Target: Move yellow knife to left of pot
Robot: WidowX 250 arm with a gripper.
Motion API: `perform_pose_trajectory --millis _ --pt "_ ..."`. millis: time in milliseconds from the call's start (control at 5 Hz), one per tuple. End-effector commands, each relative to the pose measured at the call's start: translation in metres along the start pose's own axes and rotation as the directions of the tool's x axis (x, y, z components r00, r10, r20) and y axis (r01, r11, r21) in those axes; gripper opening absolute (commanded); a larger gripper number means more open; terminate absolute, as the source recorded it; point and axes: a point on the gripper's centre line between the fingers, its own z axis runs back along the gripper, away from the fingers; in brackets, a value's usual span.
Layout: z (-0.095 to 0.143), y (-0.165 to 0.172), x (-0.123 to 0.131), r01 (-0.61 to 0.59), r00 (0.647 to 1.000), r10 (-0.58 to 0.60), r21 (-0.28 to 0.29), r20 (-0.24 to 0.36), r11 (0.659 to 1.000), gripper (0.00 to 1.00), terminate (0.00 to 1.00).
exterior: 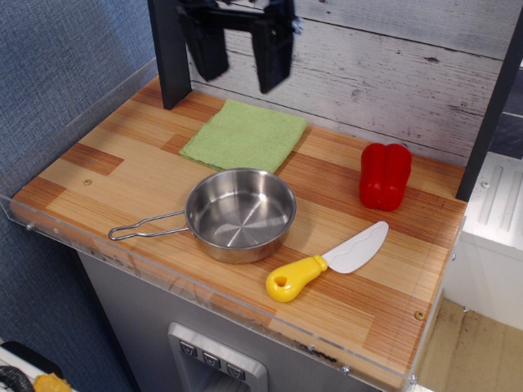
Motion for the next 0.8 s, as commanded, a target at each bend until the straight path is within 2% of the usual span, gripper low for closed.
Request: perform_pose_trajectory --millis 0,400,600 --pt "-0.016 -0.037 -0.023 0.157 0.987 -0.156 0.019 -0.024 0.987 1.0 0.0" --pt "-0.062 -0.018 -0.028 0.158 0.985 -0.149 0.11 -0.086 0.981 1.0 0.0" --pt "-0.077 -0.019 -0.024 0.145 0.985 -0.133 0.116 -0.106 0.983 1.0 0.0"
